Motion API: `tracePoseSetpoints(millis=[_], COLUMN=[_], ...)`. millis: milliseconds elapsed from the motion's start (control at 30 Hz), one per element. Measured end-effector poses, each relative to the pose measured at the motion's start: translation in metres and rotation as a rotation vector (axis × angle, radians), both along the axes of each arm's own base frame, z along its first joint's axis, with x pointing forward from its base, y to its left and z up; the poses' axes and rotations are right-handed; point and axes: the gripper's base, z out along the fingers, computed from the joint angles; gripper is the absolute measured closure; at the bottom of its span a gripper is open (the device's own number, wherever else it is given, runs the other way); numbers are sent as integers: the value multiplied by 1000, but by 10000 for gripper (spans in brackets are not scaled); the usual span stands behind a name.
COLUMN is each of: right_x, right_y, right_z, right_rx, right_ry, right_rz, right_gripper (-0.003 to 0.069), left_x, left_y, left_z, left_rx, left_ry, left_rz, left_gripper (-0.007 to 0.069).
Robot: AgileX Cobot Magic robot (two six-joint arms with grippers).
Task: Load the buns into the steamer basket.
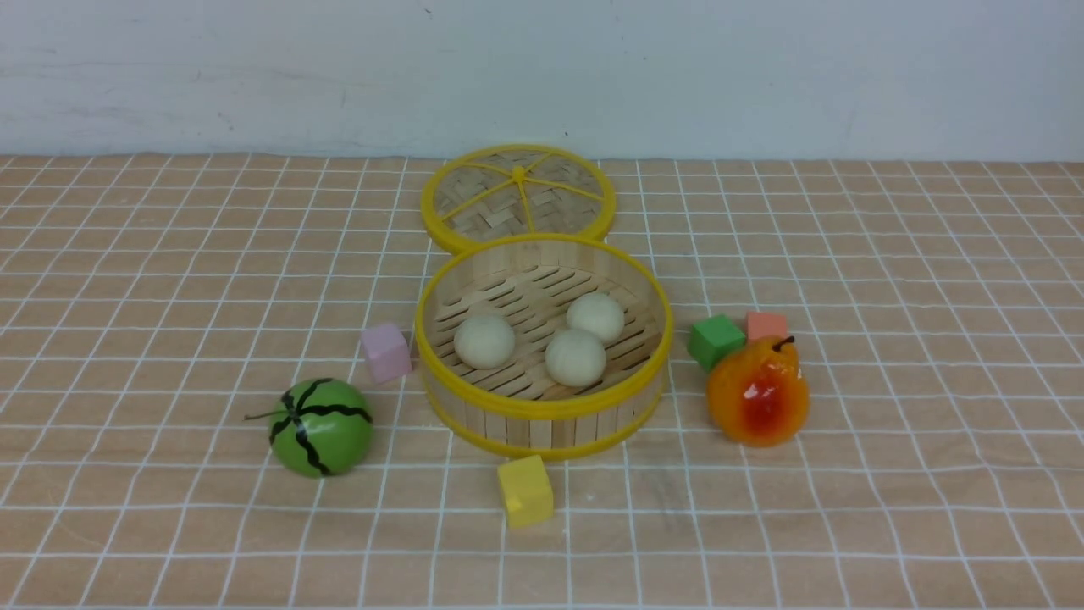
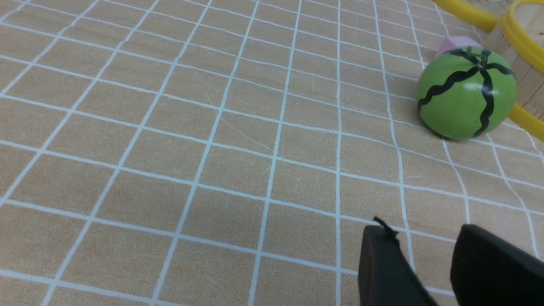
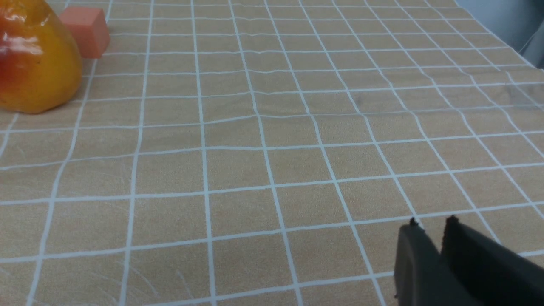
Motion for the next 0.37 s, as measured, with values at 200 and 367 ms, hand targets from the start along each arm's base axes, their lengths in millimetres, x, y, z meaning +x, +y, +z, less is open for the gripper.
tracePoseSetpoints(millis=[200,367], right_x=[0,0], right_y=[0,0], right_z=[0,0], right_rx=[1,1], right_ry=[0,0], right_rz=[0,0], right_gripper=[553,549], left_x=[0,0], left_y=[0,0], left_z=[0,0], left_rx=[0,0], left_ry=[0,0], left_rz=[0,0], left_gripper=[387,387])
